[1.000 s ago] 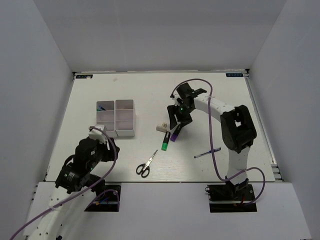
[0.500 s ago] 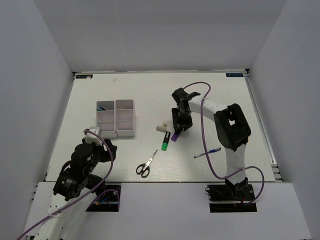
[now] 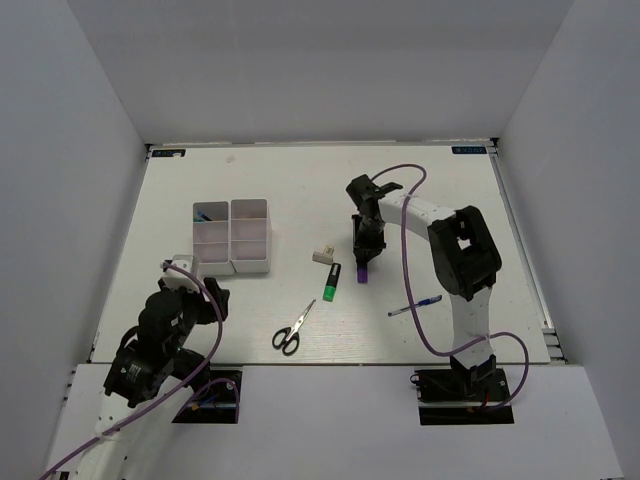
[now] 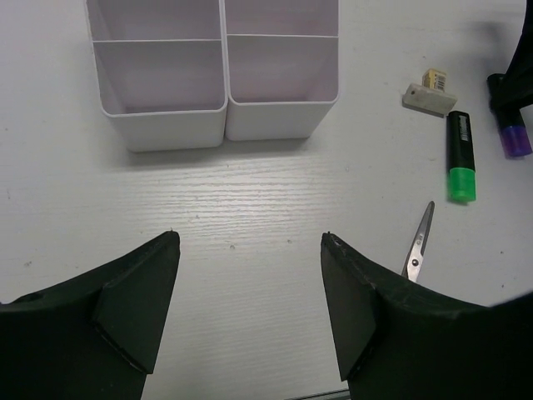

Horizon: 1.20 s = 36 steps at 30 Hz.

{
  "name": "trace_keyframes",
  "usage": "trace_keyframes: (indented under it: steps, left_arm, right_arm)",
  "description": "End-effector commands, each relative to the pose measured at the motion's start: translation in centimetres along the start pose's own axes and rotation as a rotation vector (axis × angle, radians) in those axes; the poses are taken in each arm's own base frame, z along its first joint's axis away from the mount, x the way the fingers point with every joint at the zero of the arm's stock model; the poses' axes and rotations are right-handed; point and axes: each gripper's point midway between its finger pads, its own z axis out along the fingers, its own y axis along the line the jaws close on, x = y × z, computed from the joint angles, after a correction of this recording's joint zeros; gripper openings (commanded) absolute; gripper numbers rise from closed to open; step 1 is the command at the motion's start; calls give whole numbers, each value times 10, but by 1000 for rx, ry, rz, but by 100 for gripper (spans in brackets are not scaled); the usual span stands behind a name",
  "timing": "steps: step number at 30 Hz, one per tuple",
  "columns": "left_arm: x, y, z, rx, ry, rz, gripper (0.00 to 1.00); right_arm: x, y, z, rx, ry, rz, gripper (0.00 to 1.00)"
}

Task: Sort the stationery into containers
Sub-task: Grab a piece of stationery with the right arm, then place the stationery into the container

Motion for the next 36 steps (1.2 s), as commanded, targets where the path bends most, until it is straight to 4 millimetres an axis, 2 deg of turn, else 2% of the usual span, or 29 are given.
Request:
trace_keyframes:
  steps: [1, 3, 4, 6, 9, 10, 13, 14, 15, 17, 18, 20, 21, 23, 24, 25, 27, 28, 31, 32, 33, 34, 35, 36]
  left_arm:
    - [-2, 5, 1, -29, -15, 0, 79]
    - [-2, 5, 1, -28, -14, 1, 79]
    - [-3, 5, 0, -29, -17, 1, 79]
    - [-3, 6, 1, -31, -18, 1, 79]
    - [-2, 6, 1, -32, -15, 1, 79]
    - [-2, 6, 1, -30, -16, 2, 79]
    - [-3, 6, 0, -32, -22, 0, 79]
    - [-2, 7, 1, -35, -16, 2, 79]
    - [-2, 7, 1, -39, -20, 1, 79]
    - [-2, 7, 1, -40, -17, 2, 79]
    - [-2, 8, 1, -44, -19, 4, 79]
    - [-3, 8, 1, -45, -21, 1, 79]
    - [-3, 9, 1, -49, -24, 0, 79]
    - [-3, 11, 0, -58, -26, -1, 79]
    - [-3, 11, 1, -58, -25, 1, 79]
    - [-3, 12, 1, -66, -27, -2, 79]
    - [-4, 14, 0, -74, -35, -2, 79]
    - [-5, 16, 0, -87, -42, -6, 79]
    - [-8, 19, -2, -100, -62, -14, 79]
    - [-10, 20, -3, -106, -76, -18, 79]
    - [-9, 21, -3, -111, -76, -18, 79]
    - [-9, 21, -3, -109, -79, -20, 79]
    - [-10, 22, -4, -114, -81, -21, 79]
    - [-10, 22, -3, -115, -80, -20, 79]
  right_arm:
    - [30, 0, 46, 1, 142, 4, 16]
    - [18, 9, 42, -26, 115, -25, 4]
    - [16, 11, 41, -33, 111, -25, 1]
    - [5, 18, 36, -61, 83, -65, 0]
    - [-18, 31, 16, -101, -12, -137, 0]
    - [-31, 39, -3, -128, -70, -154, 0]
    - [-52, 54, -29, -175, -182, -245, 0]
    - [-65, 65, -47, -209, -239, -262, 0]
    - [-66, 74, -56, -232, -259, -307, 0]
    - [-83, 90, -81, -269, -332, -356, 0]
    - [-82, 99, -87, -289, -344, -385, 0]
    - [-93, 122, -113, -323, -418, -479, 0]
    - [-88, 137, -116, -337, -432, -563, 0]
    - [-96, 163, -142, -370, -513, -635, 0]
    - [-94, 171, -144, -372, -526, -686, 0]
    - [-89, 189, -154, -398, -561, -738, 0]
    - [-94, 209, -177, -445, -647, -825, 0]
    - [-84, 227, -187, -496, -685, -899, 0]
    - [-70, 246, -198, -570, -760, -983, 0]
    - [-65, 268, -215, -662, -847, -1067, 0]
    - [-56, 272, -214, -690, -849, -1097, 0]
    - [-54, 277, -216, -707, -867, -1137, 0]
    - [-42, 287, -223, -780, -870, -1193, 0]
    - [-39, 294, -227, -804, -878, -1215, 0]
